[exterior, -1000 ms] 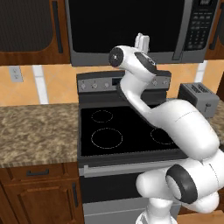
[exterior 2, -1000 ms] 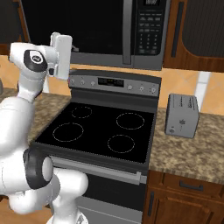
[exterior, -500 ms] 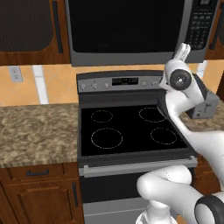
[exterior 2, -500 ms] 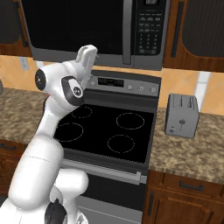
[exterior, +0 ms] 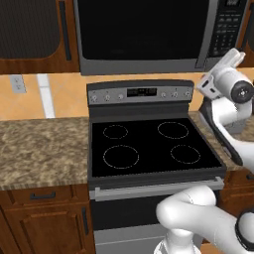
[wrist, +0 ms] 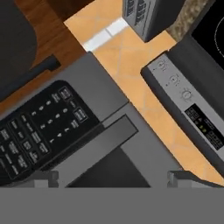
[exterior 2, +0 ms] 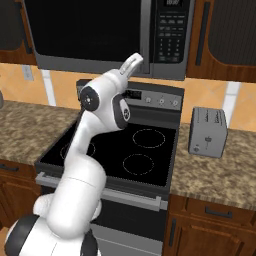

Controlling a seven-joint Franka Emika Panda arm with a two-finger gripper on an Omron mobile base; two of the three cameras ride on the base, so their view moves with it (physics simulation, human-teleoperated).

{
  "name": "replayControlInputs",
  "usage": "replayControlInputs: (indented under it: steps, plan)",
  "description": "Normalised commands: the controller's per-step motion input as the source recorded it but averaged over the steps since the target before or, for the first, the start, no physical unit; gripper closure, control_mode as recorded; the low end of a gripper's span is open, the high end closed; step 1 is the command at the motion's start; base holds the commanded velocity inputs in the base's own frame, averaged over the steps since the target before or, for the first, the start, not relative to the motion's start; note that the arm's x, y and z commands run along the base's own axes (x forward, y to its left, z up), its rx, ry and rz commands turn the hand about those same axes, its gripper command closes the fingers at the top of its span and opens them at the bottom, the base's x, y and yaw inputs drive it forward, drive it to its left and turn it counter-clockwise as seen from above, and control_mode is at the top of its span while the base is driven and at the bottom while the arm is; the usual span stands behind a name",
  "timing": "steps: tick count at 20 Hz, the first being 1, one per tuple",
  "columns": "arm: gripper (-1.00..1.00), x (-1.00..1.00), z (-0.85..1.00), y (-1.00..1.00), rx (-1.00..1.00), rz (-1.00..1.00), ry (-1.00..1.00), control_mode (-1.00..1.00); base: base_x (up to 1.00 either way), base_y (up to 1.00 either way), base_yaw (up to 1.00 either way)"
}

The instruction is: Pick the bell pepper from the sink and place it in the bowl. Then pick the bowl and place it in the microwave. Then close the microwave door and press the start button.

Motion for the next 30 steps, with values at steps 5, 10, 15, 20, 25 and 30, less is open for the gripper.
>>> replayControlInputs:
  steps: [5,10,15,20,25,30]
  plan:
    - [-1.00,0.02,0.05,-0.66,0.17,0.01,0.12,-1.00,0.00,0.00,0.00]
    - [-1.00,-0.04,0.14,-0.19,0.42,-0.01,0.32,-1.00,0.00,0.00,0.00]
    - [-1.00,-0.01,0.36,-0.06,0.80,-0.26,0.29,-1.00,0.00,0.00,0.00]
    - [-1.00,0.00,0.12,0.00,0.88,-0.30,0.15,-1.00,0.00,0.00,0.00]
    - [-1.00,-0.02,-0.40,0.01,0.94,-0.39,-0.17,-1.00,0.00,0.00,0.00]
    - [-1.00,0.02,-0.46,0.22,0.76,-0.49,-0.34,-1.00,0.00,0.00,0.00]
